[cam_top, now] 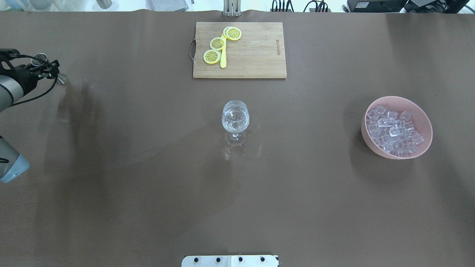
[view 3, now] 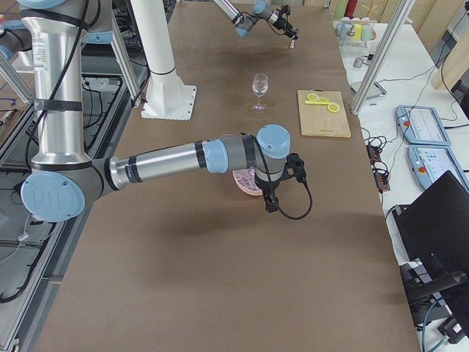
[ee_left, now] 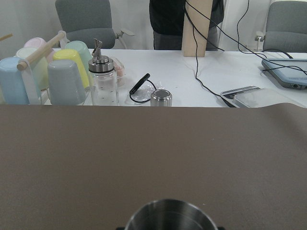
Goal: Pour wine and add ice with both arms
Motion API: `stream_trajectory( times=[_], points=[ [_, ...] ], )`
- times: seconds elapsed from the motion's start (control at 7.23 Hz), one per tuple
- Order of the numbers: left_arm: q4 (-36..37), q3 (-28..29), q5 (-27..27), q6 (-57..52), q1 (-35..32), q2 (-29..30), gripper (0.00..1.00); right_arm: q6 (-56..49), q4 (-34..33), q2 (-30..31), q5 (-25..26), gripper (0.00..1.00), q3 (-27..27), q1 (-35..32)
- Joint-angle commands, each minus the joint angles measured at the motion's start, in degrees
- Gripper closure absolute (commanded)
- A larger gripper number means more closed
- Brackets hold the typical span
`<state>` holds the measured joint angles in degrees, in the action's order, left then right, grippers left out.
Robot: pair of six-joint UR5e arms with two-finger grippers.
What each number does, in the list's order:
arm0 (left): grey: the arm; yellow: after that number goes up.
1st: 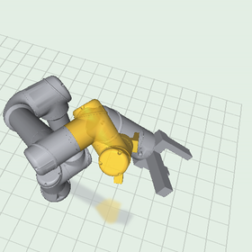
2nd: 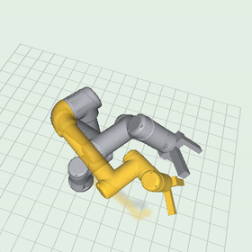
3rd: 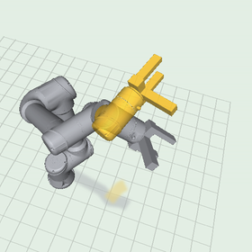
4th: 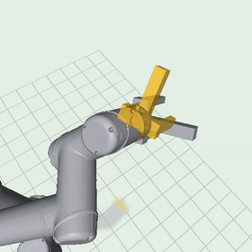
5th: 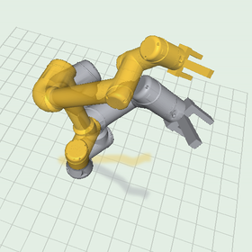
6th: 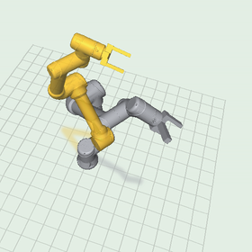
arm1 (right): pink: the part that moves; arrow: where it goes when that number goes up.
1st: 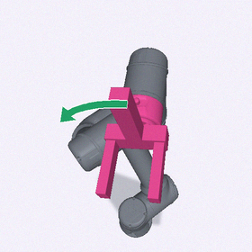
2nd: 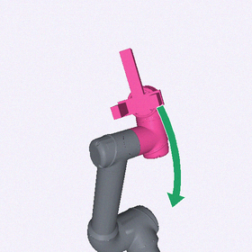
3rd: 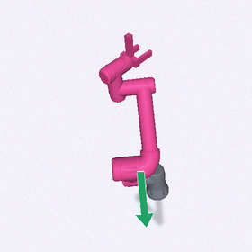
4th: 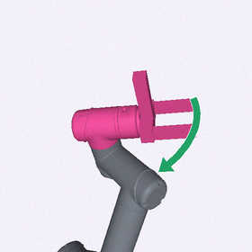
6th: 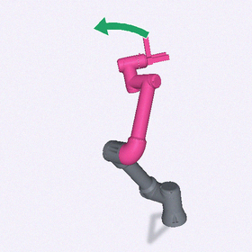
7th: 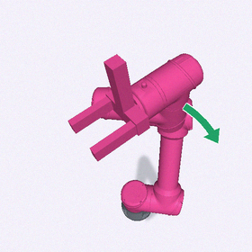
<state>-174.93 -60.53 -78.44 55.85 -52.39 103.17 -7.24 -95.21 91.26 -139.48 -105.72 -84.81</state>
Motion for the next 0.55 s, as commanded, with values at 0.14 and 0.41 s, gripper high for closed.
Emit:
stream_trajectory(
  times=[0.14,0.41],
  points=[
    [-0.9,-0.5,-0.2,0.2,-0.1,-0.3,1.0,0.0,0.0,-0.4,-0.1,0.0,-0.1,0.0],
    [-1.1,-2.1,-0.3,2.0,-0.1,-0.2,1.0,0.0,0.0,-0.5,-0.1,0.0,-0.2,0.0]
  ],
)
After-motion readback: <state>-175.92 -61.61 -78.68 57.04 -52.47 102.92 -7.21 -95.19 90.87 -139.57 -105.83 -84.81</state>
